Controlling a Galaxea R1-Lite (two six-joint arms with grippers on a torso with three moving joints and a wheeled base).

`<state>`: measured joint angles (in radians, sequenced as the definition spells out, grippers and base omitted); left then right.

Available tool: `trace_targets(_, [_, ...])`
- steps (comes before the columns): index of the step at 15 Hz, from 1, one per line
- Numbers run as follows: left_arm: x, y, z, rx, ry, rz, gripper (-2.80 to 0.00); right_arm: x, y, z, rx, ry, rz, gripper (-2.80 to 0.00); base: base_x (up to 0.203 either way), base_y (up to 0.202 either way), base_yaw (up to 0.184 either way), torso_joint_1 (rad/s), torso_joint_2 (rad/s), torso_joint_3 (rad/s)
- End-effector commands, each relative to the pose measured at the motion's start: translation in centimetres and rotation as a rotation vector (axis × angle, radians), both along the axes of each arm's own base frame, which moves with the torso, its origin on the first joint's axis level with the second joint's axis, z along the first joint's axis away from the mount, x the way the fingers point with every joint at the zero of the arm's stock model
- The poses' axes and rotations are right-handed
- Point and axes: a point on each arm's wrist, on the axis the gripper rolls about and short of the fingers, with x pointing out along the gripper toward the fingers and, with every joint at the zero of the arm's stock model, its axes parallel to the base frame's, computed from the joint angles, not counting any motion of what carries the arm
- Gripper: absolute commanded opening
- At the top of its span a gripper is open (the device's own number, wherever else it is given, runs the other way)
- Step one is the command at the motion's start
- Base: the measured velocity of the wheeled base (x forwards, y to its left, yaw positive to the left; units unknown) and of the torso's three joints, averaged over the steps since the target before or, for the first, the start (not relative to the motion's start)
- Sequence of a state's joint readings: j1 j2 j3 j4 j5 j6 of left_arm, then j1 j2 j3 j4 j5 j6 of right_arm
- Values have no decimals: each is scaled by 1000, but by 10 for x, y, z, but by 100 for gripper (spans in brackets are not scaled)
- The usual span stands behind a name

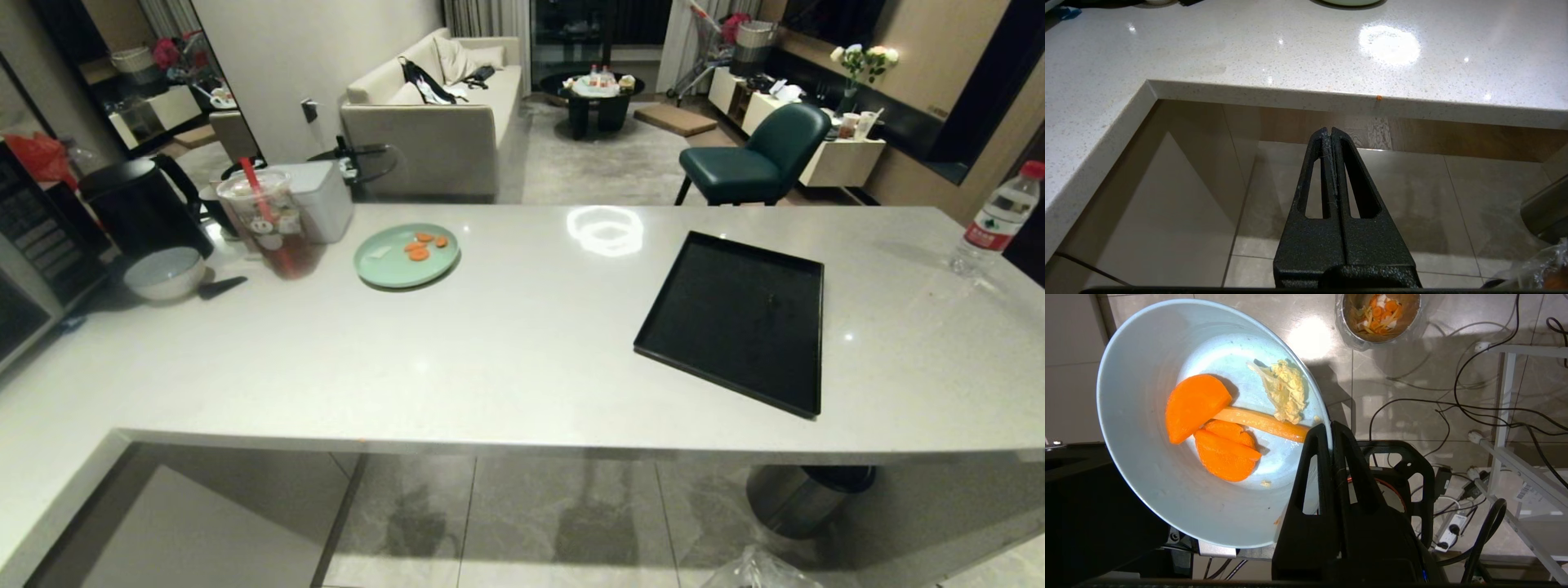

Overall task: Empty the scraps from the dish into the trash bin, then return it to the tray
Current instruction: Move the bowl over the trash can

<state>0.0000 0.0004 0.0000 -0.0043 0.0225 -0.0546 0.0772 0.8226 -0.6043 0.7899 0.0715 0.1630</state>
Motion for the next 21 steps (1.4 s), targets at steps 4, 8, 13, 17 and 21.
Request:
trace_targets(4, [0,0,0,-1,1,0,-280,-5,0,-3,1,7,0,-280,0,0,0,-130,343,208])
trace_targets(8, [0,0,0,-1,1,1,-280,-10,-1,-6,1,-2,0,-280,0,0,0,-141,369,230])
trace_targets(13, [0,0,0,-1,1,0,-280,-13,-1,-7,2,-13,0,-280,0,0,0,-169,492,314])
trace_targets(17, [0,0,0,-1,0,0,-280,-10,-1,-5,1,-22,1,-280,0,0,0,-167,533,366])
trace_targets(21, [0,0,0,-1,0,0,-280,-10,-1,-5,0,-22,4,-280,0,0,0,-133,513,373])
